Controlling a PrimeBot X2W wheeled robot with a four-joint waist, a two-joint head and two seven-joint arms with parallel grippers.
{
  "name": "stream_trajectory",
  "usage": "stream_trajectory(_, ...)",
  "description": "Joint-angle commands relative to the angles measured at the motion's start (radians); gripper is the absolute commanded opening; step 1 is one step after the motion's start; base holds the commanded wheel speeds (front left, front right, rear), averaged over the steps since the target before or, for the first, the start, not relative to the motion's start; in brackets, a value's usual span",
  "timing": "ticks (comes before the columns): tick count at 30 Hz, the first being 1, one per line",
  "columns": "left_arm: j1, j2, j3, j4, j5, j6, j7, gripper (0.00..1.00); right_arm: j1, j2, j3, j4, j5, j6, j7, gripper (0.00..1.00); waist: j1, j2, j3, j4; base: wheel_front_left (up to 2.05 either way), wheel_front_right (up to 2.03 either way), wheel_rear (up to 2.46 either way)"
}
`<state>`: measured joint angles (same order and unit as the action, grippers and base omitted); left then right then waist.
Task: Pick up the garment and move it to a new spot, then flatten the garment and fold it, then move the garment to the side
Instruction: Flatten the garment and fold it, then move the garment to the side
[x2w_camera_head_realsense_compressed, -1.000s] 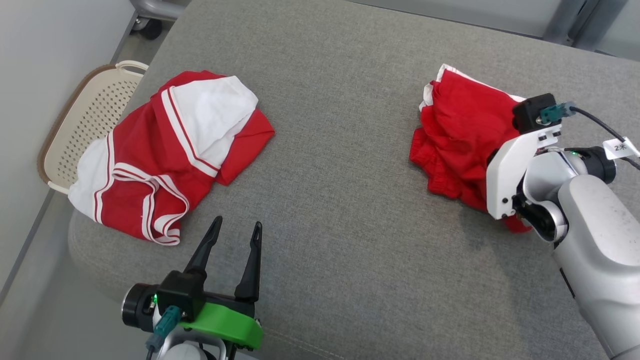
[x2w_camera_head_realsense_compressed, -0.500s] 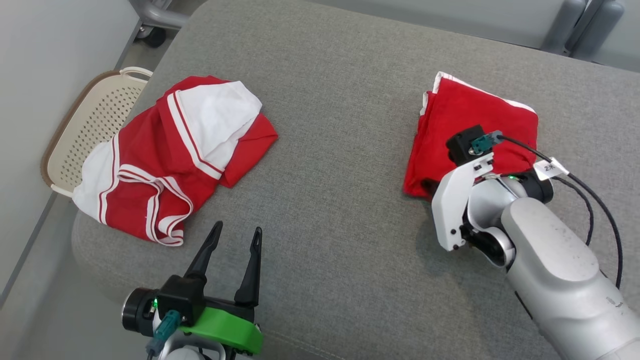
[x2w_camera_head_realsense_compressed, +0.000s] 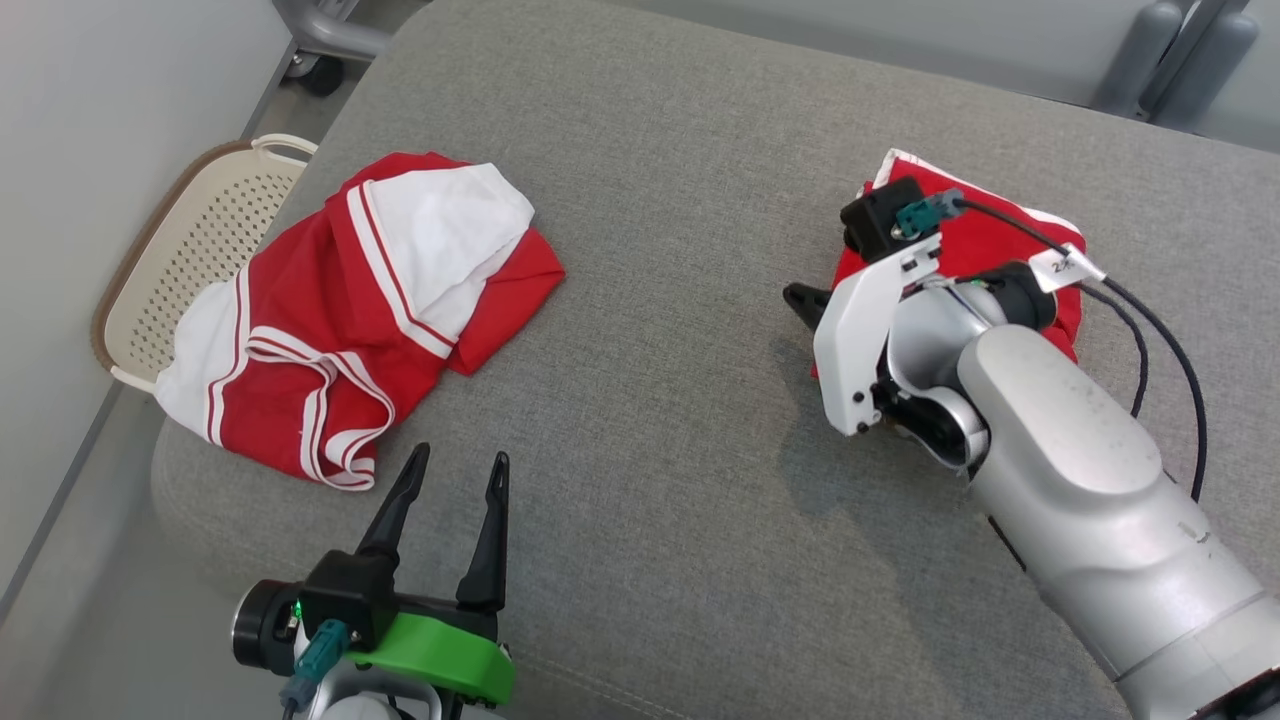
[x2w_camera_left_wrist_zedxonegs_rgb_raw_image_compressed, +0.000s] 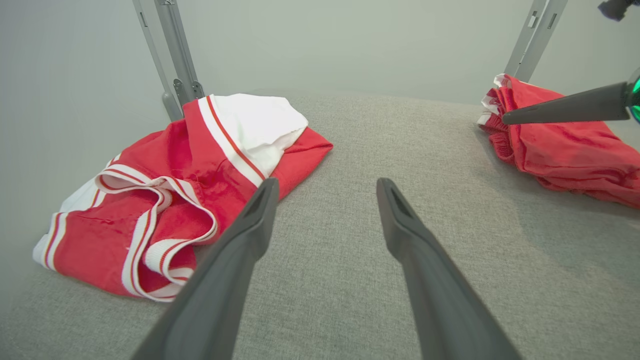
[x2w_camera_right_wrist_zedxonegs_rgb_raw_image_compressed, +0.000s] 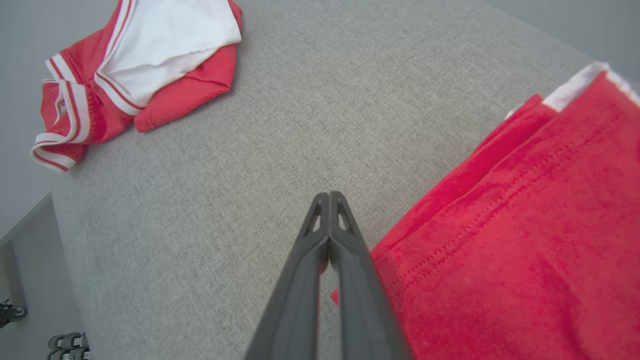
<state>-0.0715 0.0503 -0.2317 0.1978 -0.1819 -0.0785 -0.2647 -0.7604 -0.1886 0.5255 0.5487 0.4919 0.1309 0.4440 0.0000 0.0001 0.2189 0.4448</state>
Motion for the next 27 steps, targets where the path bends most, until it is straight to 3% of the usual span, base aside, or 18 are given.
stream_trajectory(1, 0.011, 0.001, 0.004, 0.000, 0.008, 0.003, 0.000, 1.00, -0.016, -0.007, -0.013, -0.006, 0.006, -0.001, -0.009, 0.00, 0.0000, -0.0001, -0.010, -0.007, 0.00, 0.00, 0.00)
stream_trajectory(6, 0.023, 0.001, 0.019, -0.005, 0.021, -0.002, 0.000, 1.00, -0.039, -0.028, -0.110, 0.004, -0.020, -0.001, 0.008, 0.00, 0.0000, -0.0001, -0.039, -0.023, 0.00, 0.00, 0.00)
stream_trajectory(7, 0.024, 0.001, 0.022, -0.007, 0.025, -0.003, 0.000, 1.00, -0.030, -0.034, -0.138, 0.012, -0.031, -0.001, 0.024, 0.07, 0.0000, -0.0001, -0.045, -0.027, 0.00, 0.00, 0.00)
stream_trajectory(8, 0.025, 0.001, 0.025, -0.009, 0.028, -0.004, 0.000, 1.00, -0.018, -0.041, -0.165, 0.021, -0.043, -0.001, 0.046, 0.87, 0.0000, -0.0001, -0.050, -0.030, 0.00, 0.00, 0.00)
stream_trajectory(9, 0.027, 0.001, 0.027, -0.012, 0.032, -0.006, 0.000, 1.00, -0.007, -0.046, -0.192, 0.026, -0.055, -0.001, 0.066, 1.00, 0.0000, -0.0001, -0.055, -0.034, 0.00, 0.00, 0.00)
stream_trajectory(13, 0.039, 0.002, 0.037, -0.035, 0.046, -0.010, 0.000, 1.00, 0.041, -0.053, -0.335, 0.031, -0.113, 0.000, 0.149, 1.00, 0.0000, -0.0001, -0.062, -0.049, 0.00, 0.00, 0.00)
stream_trajectory(18, 0.047, 0.004, 0.048, -0.067, 0.059, -0.017, 0.000, 1.00, 0.110, -0.005, -0.487, -0.022, -0.170, 0.000, 0.228, 1.00, 0.0000, -0.0001, -0.047, -0.063, 0.00, 0.00, 0.00)
stream_trajectory(27, 0.013, 0.002, 0.034, -0.076, 0.066, -0.026, 0.000, 1.00, 0.182, 0.077, -0.616, -0.152, -0.307, 0.000, 0.293, 1.00, 0.0000, -0.0001, 0.025, -0.066, 0.00, 0.00, 0.00)
